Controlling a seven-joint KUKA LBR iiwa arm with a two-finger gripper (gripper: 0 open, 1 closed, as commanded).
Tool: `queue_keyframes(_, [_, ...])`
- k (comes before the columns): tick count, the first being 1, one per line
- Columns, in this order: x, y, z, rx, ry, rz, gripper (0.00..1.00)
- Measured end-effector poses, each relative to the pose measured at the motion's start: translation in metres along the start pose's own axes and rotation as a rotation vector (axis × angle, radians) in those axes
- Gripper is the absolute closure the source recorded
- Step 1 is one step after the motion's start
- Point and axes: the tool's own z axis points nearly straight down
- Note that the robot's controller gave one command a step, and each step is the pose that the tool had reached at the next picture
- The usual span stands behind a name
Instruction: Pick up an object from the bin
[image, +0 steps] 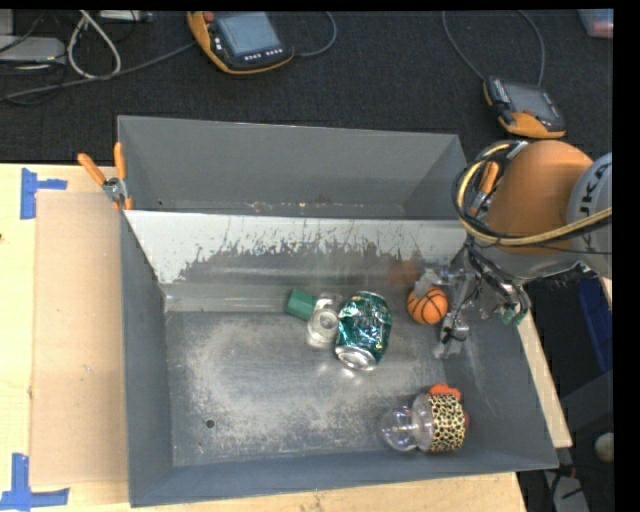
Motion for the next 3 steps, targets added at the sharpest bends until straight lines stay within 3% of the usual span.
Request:
queue_keyframes(1, [-0.001,0.001,-0.005,0.001,-0.007,-0.004,0.00])
queue_keyframes(2, [-0.010,-0.015,0.036,-0.011,-0.018,0.183,0.00])
queue_keyframes(3, [-0.015,-0.013,0.045,-0.008,-0.036,0.128,0.00])
